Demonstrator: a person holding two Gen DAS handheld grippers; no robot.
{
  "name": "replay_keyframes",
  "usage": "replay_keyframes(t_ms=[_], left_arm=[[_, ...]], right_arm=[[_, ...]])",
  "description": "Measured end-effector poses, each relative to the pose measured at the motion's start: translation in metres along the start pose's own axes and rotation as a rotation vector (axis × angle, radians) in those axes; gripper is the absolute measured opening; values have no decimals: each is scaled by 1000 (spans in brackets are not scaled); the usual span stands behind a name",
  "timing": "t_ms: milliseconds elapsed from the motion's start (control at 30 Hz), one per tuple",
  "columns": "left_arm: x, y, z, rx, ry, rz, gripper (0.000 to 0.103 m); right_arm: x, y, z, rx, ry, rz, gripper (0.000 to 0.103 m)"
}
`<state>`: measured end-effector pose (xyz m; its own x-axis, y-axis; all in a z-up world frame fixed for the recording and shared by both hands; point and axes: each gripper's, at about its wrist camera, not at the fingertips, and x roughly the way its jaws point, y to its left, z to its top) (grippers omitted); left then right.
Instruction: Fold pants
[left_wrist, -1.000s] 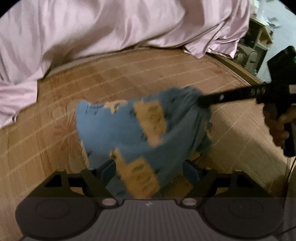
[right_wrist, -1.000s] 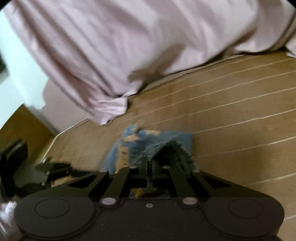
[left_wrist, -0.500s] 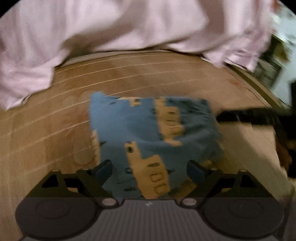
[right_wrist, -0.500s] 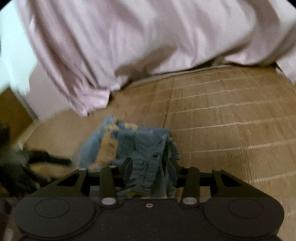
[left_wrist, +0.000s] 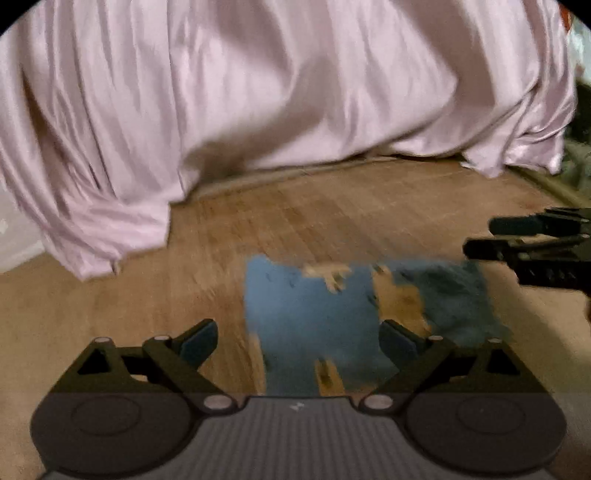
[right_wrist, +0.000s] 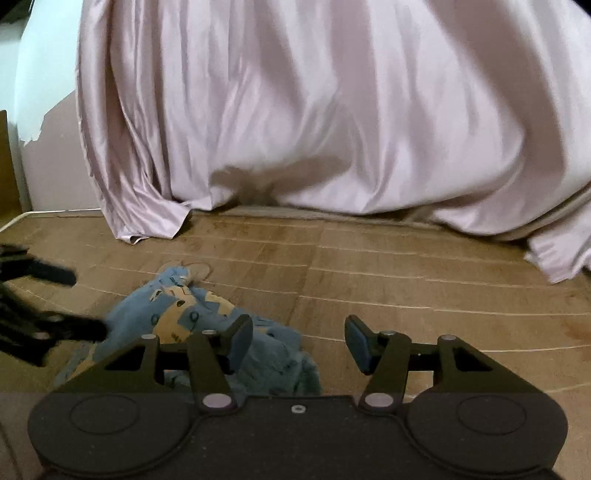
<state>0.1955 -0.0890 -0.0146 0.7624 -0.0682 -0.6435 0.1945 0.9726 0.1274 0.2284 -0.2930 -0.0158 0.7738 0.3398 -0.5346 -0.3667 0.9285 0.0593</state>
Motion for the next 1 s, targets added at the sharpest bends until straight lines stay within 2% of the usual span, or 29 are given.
replay_keyframes(t_ms=[67,133,233,267,367,467,600,667,700,767,867,933,1000], left_arm=[[23,-5,8,12,1,48,97],[42,-4,11,-7,-5,64,97],[68,2,3,-20,69,110,98],[72,6,1,-37,70,92,98],[60,17,-3,-82,50,74,98],[39,28,-4,-105,70,82,98],[6,33,-19,-143,103,15,98],[-2,24,-30,-79,136,5,99],[-4,19,-35,-32,155,26,99],[-4,11,-47,49,183,84,99],[-10,11,-56,95,177,137,99],[-16,17,-57,64,183,156,99],[-23,26,-57,-12,171,131,99]], right_arm=[[21,2,-3,-52,34,-21,58],[39,6,-13,-98,73,-64,58],[40,-2,-21,-84,53,-110,62],[37,-5,-20,-70,44,-109,62],[21,-5,-15,-74,12,-113,62],[-4,5,-11,-50,37,-35,63],[-28,32,-24,-104,139,4,72],[-23,42,-35,-137,219,-27,73],[-21,45,-42,-147,252,-40,73],[-24,45,-47,-138,233,-49,74],[-36,42,-41,-76,204,-68,75],[-47,43,-38,-54,169,-44,77],[-54,48,-37,-67,147,-54,81]])
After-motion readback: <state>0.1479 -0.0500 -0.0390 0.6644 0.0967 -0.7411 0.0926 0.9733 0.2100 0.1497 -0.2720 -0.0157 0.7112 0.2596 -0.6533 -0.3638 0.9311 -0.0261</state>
